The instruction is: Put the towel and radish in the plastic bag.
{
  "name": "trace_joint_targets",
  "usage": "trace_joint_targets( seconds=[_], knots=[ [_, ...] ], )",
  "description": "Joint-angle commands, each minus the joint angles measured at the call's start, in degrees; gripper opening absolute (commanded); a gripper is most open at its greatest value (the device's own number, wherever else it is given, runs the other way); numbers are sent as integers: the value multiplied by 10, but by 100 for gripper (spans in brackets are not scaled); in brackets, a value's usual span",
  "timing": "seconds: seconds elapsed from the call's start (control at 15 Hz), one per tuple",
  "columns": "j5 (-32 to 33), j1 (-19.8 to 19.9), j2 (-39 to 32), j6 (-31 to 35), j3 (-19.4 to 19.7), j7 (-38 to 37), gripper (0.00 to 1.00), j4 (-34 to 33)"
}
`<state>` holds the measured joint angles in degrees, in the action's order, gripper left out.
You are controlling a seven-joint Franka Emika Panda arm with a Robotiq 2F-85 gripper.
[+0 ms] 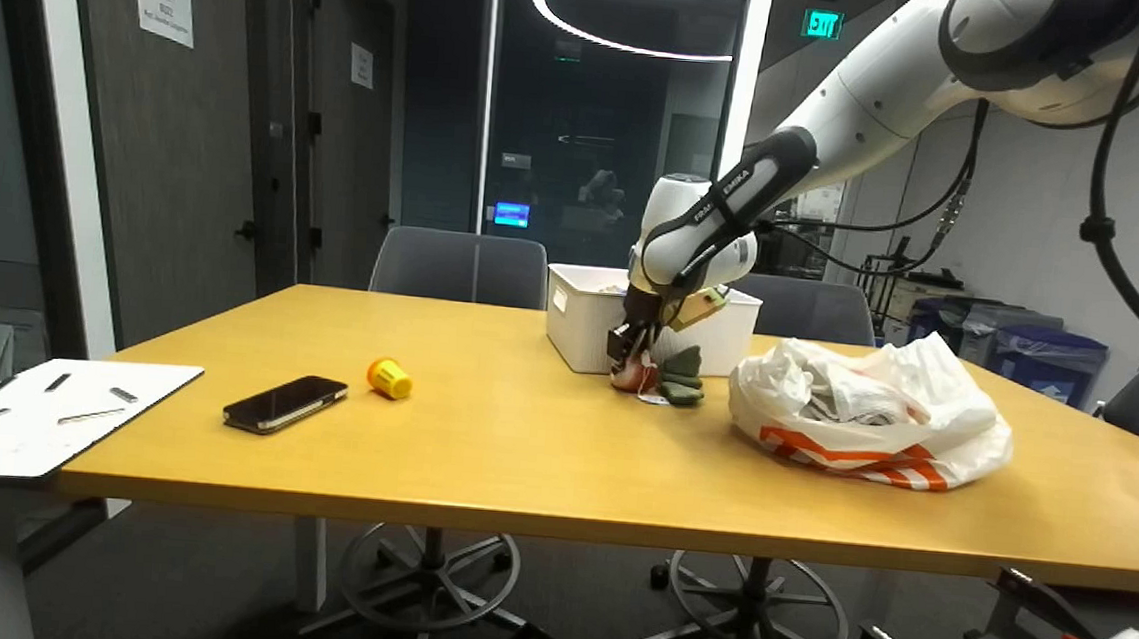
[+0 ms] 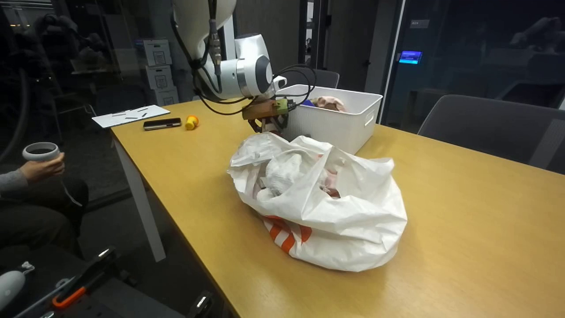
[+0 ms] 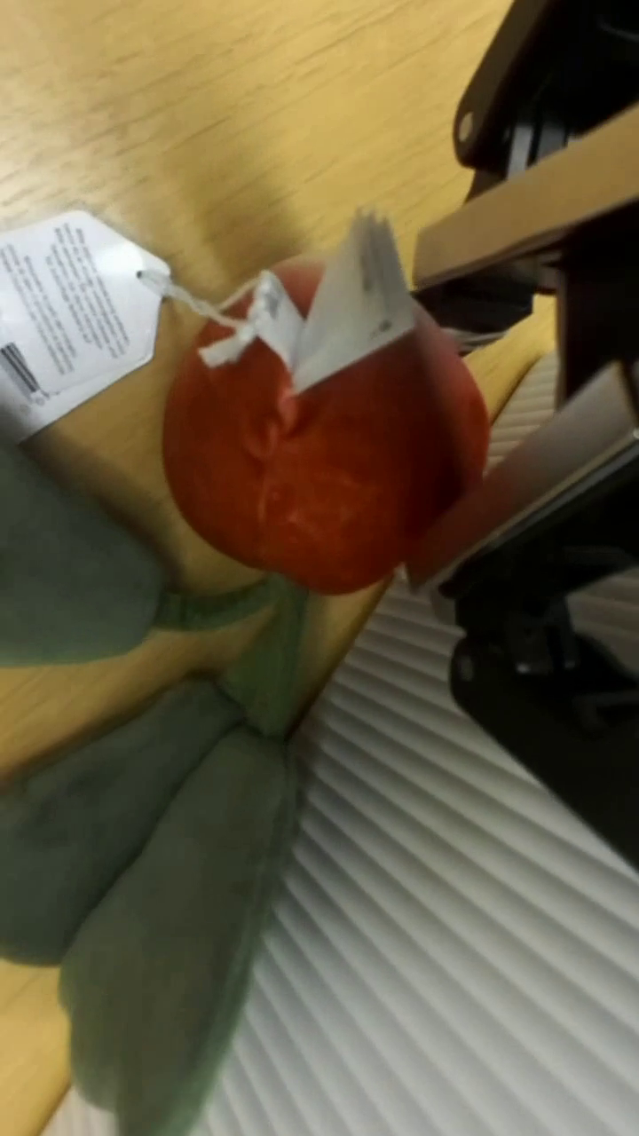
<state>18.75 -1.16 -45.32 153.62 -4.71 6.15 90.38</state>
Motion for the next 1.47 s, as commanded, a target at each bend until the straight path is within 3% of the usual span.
trace_joint_targets(
  seconds=[0.0, 0.2, 0.4, 0.73, 1.0, 1.27, 1.4],
  knots=[
    [-42, 0, -22, -25, 4, 32, 22, -28],
    [-56, -7, -9, -39, 11, 22, 0, -25],
    [-71, -12, 32, -72, 20, -3, 3, 1],
    [-59, -49, 173, -149, 63, -114, 3, 117],
    [42, -115, 285, -127, 124, -279, 3, 207],
    [177, -196, 399, -161, 193, -455, 3, 284],
    [244, -221, 457, -195, 207, -543, 3, 317]
  ],
)
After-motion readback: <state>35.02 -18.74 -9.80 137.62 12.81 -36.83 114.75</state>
